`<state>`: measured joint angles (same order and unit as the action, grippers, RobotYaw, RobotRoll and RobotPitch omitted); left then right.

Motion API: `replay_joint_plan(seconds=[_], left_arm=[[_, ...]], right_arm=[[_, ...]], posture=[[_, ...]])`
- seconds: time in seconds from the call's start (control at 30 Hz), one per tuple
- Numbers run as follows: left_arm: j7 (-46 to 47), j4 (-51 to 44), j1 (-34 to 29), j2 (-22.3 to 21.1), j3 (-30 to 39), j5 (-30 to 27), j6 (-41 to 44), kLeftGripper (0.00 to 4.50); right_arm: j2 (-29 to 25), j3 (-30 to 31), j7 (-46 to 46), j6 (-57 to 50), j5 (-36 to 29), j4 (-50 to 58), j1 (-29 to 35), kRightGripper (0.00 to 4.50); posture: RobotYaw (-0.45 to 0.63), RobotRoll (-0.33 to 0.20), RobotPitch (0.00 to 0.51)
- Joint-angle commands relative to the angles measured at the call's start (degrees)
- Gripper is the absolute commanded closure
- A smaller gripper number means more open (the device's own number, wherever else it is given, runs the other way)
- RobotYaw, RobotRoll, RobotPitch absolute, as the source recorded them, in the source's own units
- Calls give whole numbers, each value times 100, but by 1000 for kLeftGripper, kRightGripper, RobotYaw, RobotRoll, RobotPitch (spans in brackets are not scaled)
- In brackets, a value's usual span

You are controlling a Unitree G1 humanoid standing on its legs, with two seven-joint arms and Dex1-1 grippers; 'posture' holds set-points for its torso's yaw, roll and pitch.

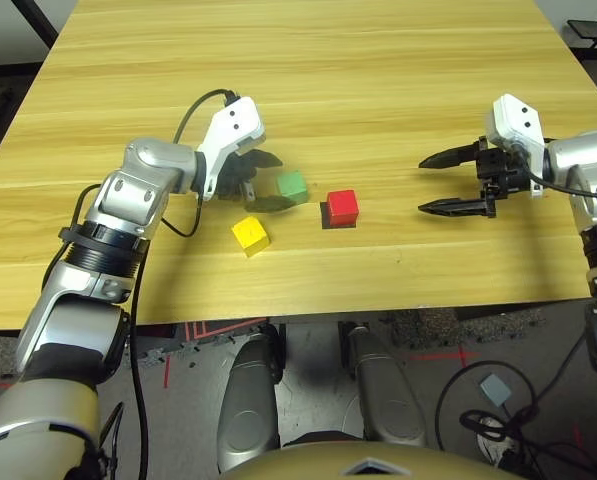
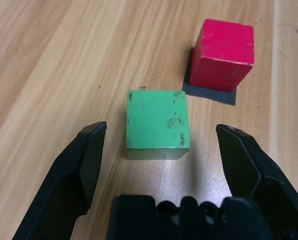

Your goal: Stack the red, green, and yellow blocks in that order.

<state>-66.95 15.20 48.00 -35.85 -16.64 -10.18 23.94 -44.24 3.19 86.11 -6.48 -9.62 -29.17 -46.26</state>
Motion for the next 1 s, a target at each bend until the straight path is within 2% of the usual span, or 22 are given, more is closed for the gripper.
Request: replay_joint_plan(seconds=[0.03,0.1,0.2,0.27,0.33,0.37,0.5,0.77,0.9,1.0], left_arm=[[-9,245,24,115,-99,219,-86,0],[43,378,43,219,-83,294,-136,0],[69,497,59,325,-67,369,-161,575],[85,519,66,399,-25,383,-136,1220],[136,510,86,474,34,380,-210,2120],[138,495,90,488,51,378,-231,2417],[177,82,327,560,215,212,-37,2447],[-290,-973,822,509,-23,-99,1101,2447],[-285,-1439,804,611,-219,-226,1693,2447],[-208,-1646,695,697,-351,-244,1836,2447]], right_arm=[[-108,-95,-130,-169,-100,292,158,62],[-120,-104,-184,-227,-121,357,185,62],[-126,-104,-262,-292,-150,423,210,0],[-124,-100,-294,-300,-167,415,207,0],[-120,-99,-333,-313,-187,413,210,0],[-119,-98,-346,-323,-195,422,215,0],[-143,-112,-432,-238,-154,227,244,0],[-89,-103,-580,-160,-174,94,451,0],[-55,-117,-673,-165,-198,122,550,0],[-59,-147,-732,-192,-242,202,642,0]], posture=[[66,-24,234],[64,-22,236],[62,-20,240],[62,-20,240],[68,-15,243],[69,-14,243],[78,-7,244],[83,28,246],[71,41,244],[60,45,244]])
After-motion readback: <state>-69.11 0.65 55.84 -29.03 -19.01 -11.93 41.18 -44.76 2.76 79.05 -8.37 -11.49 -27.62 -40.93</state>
